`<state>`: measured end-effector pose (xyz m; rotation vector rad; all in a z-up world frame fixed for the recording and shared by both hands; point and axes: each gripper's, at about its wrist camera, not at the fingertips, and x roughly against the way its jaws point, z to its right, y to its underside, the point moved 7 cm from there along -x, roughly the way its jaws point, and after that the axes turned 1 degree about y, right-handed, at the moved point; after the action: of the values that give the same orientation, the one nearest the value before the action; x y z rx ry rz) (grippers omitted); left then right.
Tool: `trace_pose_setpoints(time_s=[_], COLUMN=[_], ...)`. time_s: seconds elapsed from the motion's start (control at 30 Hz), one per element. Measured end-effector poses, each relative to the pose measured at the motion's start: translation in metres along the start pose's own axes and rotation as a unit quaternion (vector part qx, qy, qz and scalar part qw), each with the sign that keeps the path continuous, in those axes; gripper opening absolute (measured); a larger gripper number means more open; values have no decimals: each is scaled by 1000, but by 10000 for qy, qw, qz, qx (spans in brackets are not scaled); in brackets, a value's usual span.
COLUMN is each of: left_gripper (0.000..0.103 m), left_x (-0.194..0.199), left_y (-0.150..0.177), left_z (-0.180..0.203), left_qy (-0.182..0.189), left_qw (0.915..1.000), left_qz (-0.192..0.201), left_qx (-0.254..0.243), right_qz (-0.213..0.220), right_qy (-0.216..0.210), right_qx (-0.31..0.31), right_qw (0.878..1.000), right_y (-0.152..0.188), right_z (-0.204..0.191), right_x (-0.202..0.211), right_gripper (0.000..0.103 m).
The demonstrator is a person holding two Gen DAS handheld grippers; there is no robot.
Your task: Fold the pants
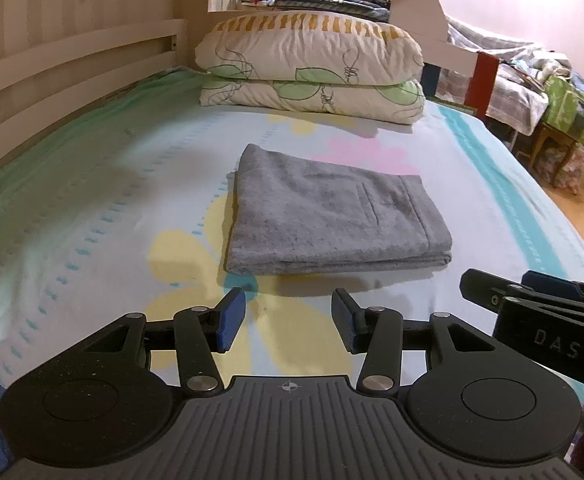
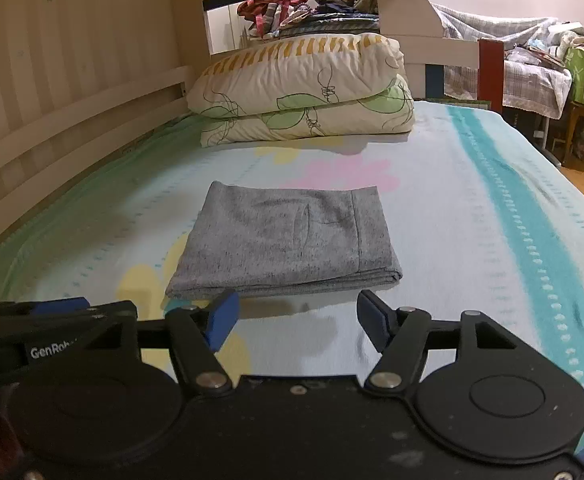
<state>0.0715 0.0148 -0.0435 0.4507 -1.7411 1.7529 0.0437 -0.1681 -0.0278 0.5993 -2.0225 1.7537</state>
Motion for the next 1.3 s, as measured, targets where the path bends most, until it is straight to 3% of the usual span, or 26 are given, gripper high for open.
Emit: trace_pose_setpoints(time_s=[1.3], left_gripper=[46], left_x=[-13], left_y=[9], left_z=[11], left_qy=[17], left_qw=[9995], left_qz=[-243], left_qx=[-207], right_qz=[-195], right_qy=[-88], right_qx=[-75], right_qw=[9997], right_y=[5], right_z=[2], right_x=[-15], right_gripper=[70])
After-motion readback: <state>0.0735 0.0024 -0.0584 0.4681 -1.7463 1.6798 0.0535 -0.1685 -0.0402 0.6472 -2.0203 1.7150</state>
